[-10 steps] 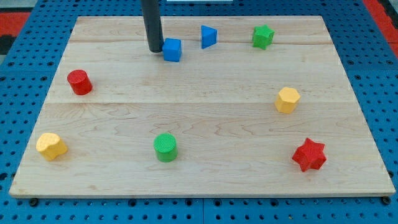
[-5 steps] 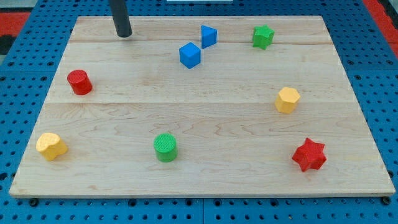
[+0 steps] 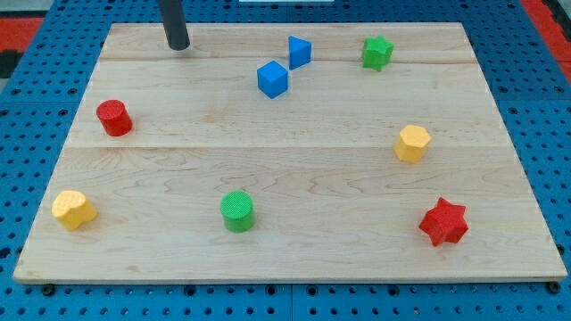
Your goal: Push the blue triangle into the blue cube
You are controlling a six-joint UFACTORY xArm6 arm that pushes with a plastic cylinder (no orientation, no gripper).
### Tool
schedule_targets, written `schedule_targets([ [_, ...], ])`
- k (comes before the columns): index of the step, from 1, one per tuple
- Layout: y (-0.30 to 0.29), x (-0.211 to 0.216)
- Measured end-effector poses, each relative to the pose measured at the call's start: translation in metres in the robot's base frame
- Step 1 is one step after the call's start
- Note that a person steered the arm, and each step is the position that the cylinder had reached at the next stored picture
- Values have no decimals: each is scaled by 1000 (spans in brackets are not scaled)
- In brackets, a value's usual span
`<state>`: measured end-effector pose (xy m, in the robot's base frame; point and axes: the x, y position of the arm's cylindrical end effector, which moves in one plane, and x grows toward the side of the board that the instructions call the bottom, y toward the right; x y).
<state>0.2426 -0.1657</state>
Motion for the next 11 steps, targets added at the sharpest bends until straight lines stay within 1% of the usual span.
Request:
schedule_targets([
  [1, -3, -2],
  [2, 58, -2],
  [3, 122, -11],
  [4, 126, -44],
  [5, 180, -12],
  [6, 201, 13],
  [7, 186, 48],
  [8, 158, 44],
  [9, 159, 37],
  [10, 160, 21],
  [11, 193, 8],
])
